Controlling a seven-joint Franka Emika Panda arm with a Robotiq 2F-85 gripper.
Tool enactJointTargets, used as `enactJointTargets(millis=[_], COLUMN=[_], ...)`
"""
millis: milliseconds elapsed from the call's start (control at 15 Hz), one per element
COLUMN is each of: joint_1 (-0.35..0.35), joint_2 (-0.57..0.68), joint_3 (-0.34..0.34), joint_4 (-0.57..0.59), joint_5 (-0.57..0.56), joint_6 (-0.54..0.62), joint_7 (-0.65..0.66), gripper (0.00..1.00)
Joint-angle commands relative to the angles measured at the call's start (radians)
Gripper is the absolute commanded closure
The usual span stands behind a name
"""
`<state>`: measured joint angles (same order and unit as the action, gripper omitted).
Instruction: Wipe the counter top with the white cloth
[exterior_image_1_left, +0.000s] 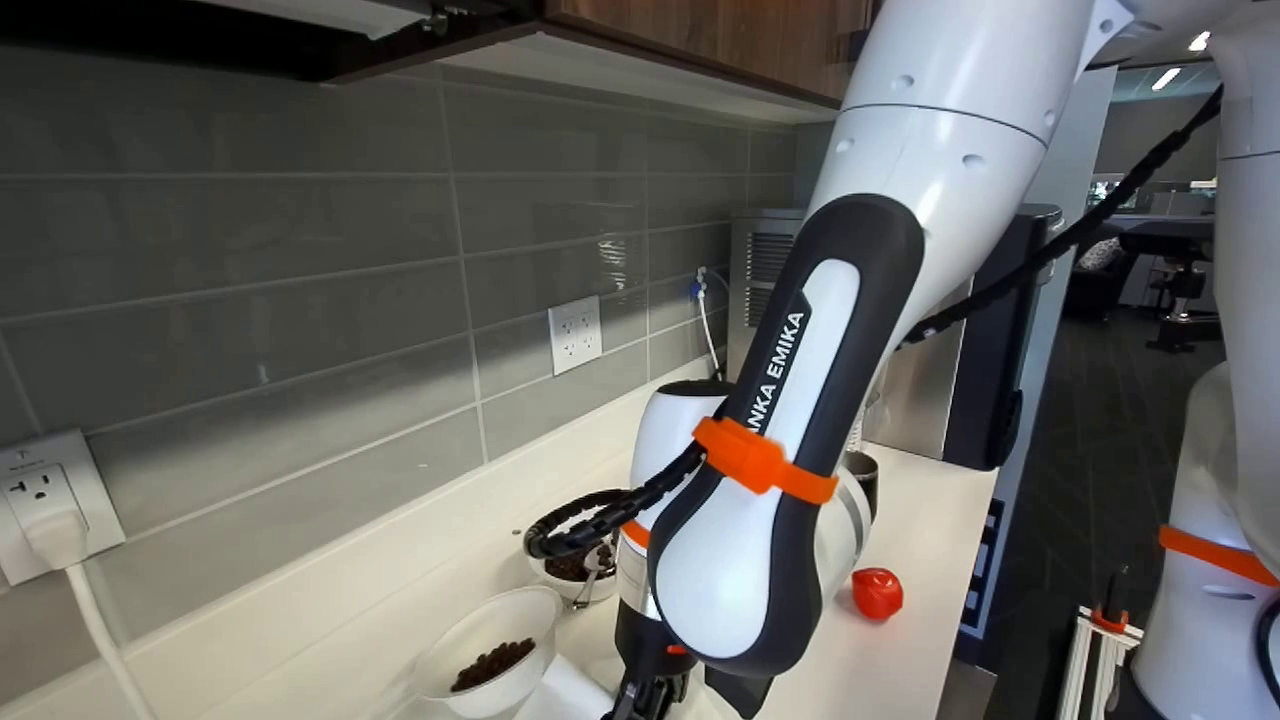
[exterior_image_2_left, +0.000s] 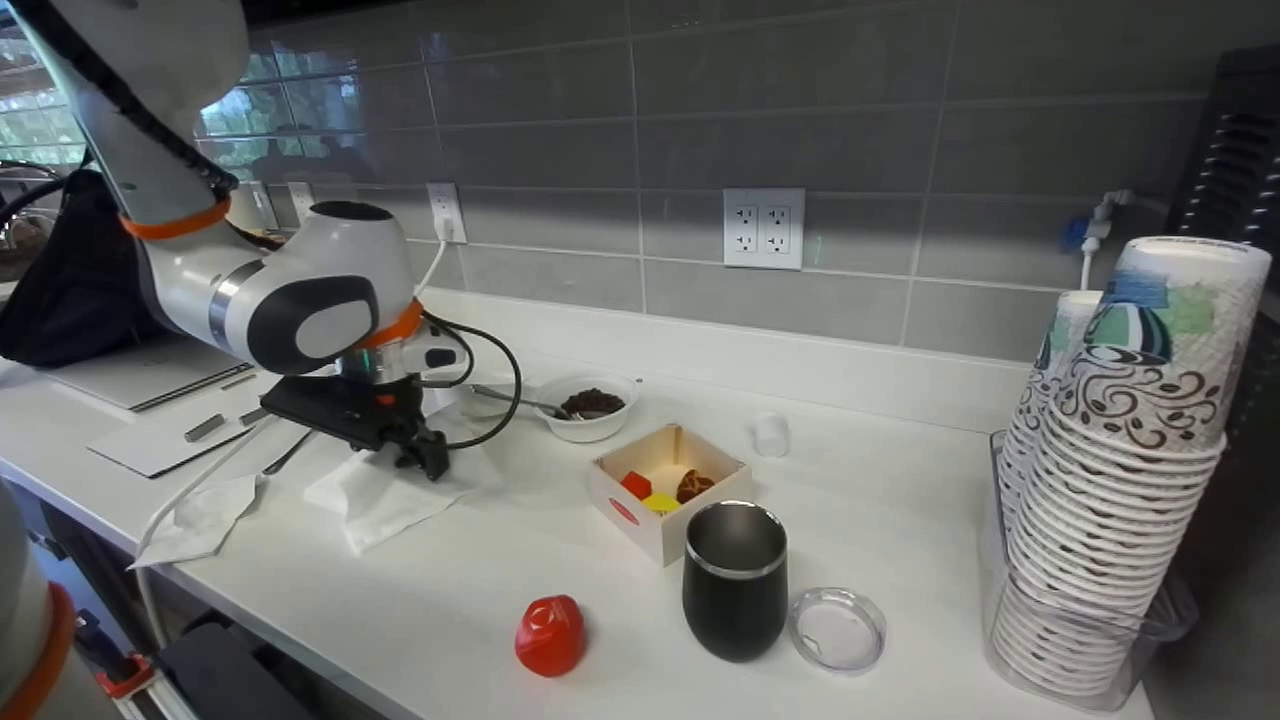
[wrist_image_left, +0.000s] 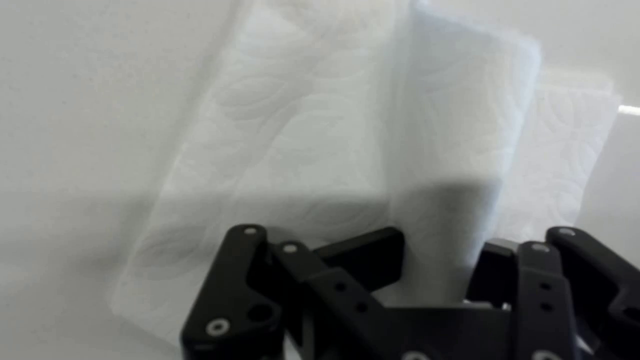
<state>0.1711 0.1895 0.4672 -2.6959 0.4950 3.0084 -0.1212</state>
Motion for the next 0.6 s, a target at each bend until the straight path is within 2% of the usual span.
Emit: enactJointTargets(millis=[0, 400, 533], joint_1=[-0.009, -0.015, -0.005], joint_2=[-0.007, -0.11, -0.175], joint_3=[0.016, 0.053, 0.043], joint_4=[-0.014, -0.067, -0.096], joint_5=[0.016, 0.046, 0.077], joint_6=[-0.023, -0.204, -0.277], joint_7=[-0.011, -0.019, -0.043], gripper=[1.0, 1.0, 1.0])
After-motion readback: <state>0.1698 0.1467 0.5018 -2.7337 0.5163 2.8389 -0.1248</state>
